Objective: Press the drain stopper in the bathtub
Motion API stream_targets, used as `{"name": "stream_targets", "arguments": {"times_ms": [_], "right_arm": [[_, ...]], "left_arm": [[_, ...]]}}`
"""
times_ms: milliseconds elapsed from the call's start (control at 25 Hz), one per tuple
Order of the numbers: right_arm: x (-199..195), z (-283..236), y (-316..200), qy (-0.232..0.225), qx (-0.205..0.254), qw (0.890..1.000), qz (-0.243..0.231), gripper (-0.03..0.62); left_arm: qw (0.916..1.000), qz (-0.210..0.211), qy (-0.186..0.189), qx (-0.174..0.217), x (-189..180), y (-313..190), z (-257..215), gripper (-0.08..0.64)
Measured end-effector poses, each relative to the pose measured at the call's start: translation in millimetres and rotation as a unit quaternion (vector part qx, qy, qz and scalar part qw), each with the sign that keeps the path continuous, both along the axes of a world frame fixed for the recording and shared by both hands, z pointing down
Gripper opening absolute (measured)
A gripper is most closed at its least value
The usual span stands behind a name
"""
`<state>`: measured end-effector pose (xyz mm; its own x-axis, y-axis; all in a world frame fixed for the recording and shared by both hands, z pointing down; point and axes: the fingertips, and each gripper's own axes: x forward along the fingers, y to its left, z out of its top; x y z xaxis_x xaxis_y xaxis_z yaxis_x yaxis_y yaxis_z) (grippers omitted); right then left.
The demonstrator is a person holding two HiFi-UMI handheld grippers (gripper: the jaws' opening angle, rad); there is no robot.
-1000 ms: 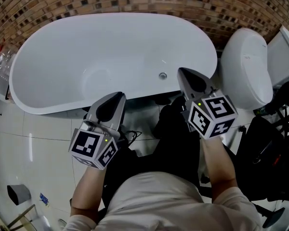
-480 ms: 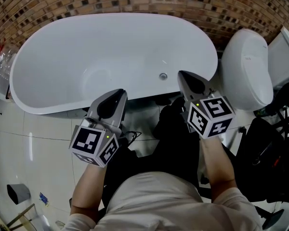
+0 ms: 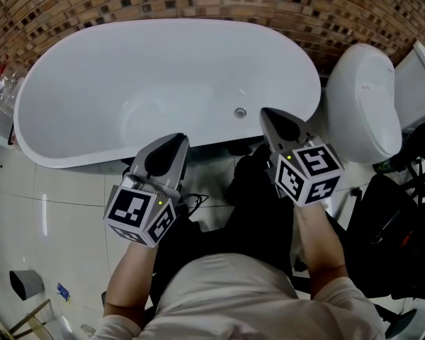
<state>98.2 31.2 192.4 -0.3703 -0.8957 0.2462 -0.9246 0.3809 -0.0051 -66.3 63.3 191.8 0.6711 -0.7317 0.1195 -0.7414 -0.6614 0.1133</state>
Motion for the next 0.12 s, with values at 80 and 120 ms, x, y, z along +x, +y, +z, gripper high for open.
{"name": "stream_targets", "arguments": {"times_ms": [80,120], "right_arm": [[0.4,0.3,0.2,0.000,0.000,1.000,0.000,0.015],[0.7,0.3,0.3,0.001,0.000,1.000,0.000,0.015]], "left_arm": [[1.0000,0.002,-0.001,0.000,0.4,0.6,0.7,0.029],[1.0000,0.002,-0.001,0.000,0.7,0.8,0.9,0.029]]}}
